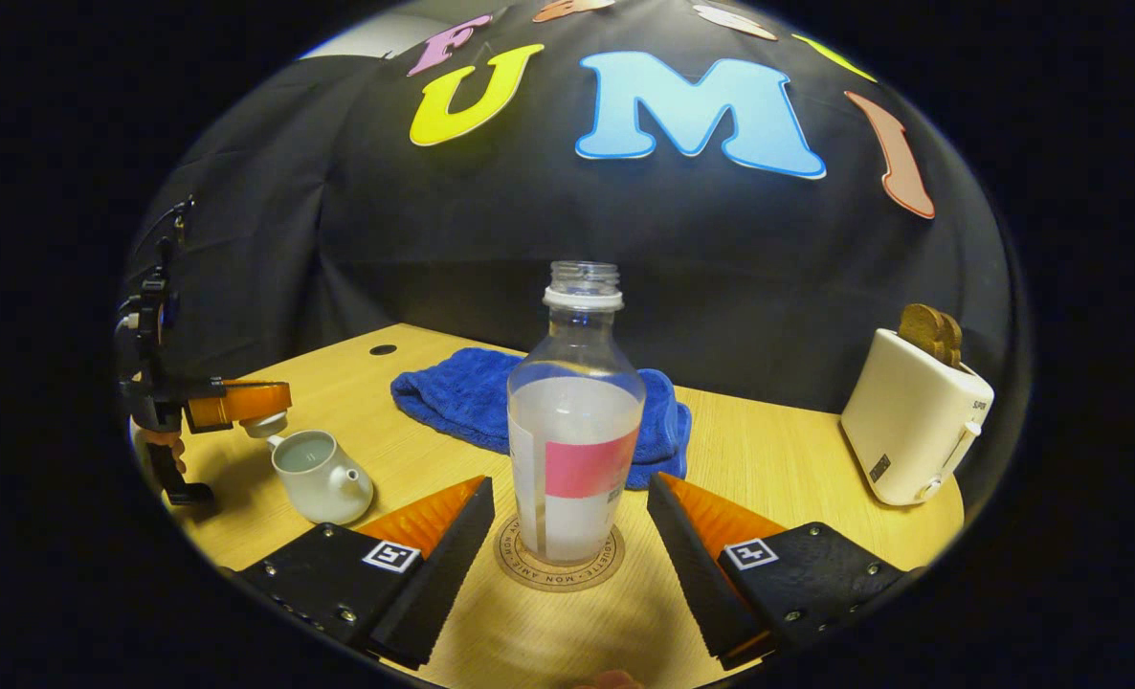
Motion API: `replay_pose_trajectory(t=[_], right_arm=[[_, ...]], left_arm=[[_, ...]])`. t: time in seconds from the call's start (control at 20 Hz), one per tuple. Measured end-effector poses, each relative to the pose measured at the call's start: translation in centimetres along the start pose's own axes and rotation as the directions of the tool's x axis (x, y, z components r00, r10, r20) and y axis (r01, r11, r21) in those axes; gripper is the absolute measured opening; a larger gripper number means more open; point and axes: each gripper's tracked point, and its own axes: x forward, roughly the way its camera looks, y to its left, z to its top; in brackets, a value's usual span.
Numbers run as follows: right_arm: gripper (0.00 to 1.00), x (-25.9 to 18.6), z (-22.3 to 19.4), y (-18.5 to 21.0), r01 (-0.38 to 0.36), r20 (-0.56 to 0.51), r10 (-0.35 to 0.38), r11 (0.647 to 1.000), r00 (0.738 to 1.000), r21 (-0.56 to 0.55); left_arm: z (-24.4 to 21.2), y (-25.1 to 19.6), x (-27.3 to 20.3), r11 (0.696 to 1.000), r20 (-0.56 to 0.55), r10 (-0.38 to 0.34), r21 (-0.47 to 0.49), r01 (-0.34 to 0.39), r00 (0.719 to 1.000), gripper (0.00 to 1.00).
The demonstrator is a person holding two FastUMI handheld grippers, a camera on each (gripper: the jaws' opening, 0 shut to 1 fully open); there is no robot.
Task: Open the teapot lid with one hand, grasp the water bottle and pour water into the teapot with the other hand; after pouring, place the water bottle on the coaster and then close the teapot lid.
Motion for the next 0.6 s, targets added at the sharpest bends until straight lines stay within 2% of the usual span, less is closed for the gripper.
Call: replay_pose_trajectory(t=[0.25, 0.4, 0.6], right_arm=[[1.0, -3.9, -0.6, -2.0, 0.05, 0.015, -0.051, 0.997, 0.999, 0.065], [1.0, -6.2, -1.8, -1.7, 0.063, 0.023, -0.066, 0.994, 0.998, 0.094], [1.0, -7.9, -2.6, -0.9, 0.084, 0.052, -0.087, 0.995, 0.995, 0.062]], left_arm=[[0.4, -1.4, -0.3, 0.999, 0.009, -0.035, 0.007, 0.034, 0.999, 0.06], [1.0, -2.3, -0.5, 0.998, 0.026, -0.051, 0.031, 0.05, 0.998, 0.05], [1.6, -3.8, -0.5, 0.996, 0.043, -0.083, 0.05, 0.08, 0.996, 0.07]])
